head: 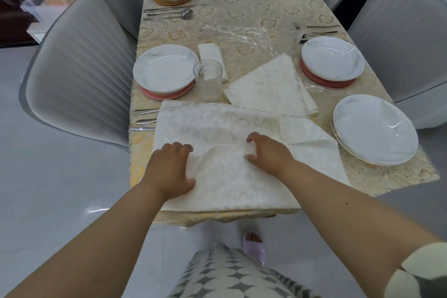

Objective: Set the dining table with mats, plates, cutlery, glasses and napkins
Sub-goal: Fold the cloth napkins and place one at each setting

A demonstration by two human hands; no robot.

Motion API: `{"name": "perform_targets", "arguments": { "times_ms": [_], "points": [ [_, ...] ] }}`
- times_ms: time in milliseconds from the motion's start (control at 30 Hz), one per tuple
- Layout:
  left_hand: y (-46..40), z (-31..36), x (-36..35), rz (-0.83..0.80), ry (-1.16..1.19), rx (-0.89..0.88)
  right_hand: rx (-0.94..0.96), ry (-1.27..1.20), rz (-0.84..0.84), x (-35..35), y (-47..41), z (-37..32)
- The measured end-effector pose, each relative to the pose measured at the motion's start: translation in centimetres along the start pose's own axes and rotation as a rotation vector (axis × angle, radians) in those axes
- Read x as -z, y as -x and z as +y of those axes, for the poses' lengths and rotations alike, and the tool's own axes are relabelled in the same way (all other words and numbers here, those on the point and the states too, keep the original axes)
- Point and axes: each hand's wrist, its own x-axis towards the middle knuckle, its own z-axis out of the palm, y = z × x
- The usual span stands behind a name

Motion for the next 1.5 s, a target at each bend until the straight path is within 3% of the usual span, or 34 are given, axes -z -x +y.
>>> {"name": "perform_targets", "arguments": {
  "times_ms": [67, 167, 367, 600, 767, 833, 900, 967, 1033, 1100, 1200, 1267, 1400, 1500],
  "points": [
    [0.0, -0.7, 0.0, -0.048, 0.038, 0.202, -0.053, 0.010, -0.009, -0.3, -0.3, -0.3],
    [0.0, -2.4, 0.3, 0.010, 0.281, 0.481, -0.087, -0.022, -0.015, -0.4, -0.9, -1.0],
    [1.1, -3.8, 0.3, 0.005, 0.765, 0.693, -0.097, 0.026, -0.002, -0.8, -2.2, -2.5],
    [2.5, -4.4, -0.7, 0.184, 0.705, 0.673, -0.202, 0.108, 0.026, -1.4, -2.8, -2.7],
    [1.6, -4.2, -1.0, 0.182, 0.678, 0.694, -0.212, 0.100, 0.030, -1.3, -2.8, -2.5],
    [1.4, -4.1, -0.8, 0.199, 0.539, 0.712, -0.201, 0.059, 0.125, -0.7, -2.6, -2.6],
    [1.1, -3.1, -0.9, 0.304, 0.296, 0.639, -0.179, 0.091, 0.357, 0.5, -2.7, -2.4],
    [0.4, -1.1, -1.2, 0.361, 0.276, 0.401, -0.196, 0.168, 0.567, 2.1, -3.4, -1.9],
    [-0.6, 1.3, -1.6, 0.206, 0.407, 0.153, -0.306, 0.155, 0.622, 3.7, -4.4, -0.9],
    [-1.5, 3.3, -2.1, -0.007, 0.448, 0.010, -0.440, 0.149, 0.518, 4.9, -5.0, 0.3],
    [-2.6, 4.7, -2.6, -0.193, 0.296, -0.007, -0.531, 0.223, 0.273, 5.8, -5.1, 1.9],
    [-3.0, 4.8, -2.5, -0.244, 0.240, -0.001, -0.533, 0.256, 0.190, 6.2, -5.1, 2.5],
    [-3.7, 4.8, -2.3, -0.310, 0.258, 0.011, -0.467, 0.170, 0.289, 7.3, -5.4, 3.6],
    [-3.8, 4.9, -2.2, -0.315, 0.262, 0.017, -0.405, 0.144, 0.155, 7.1, -5.3, 3.9]
  ]
}}
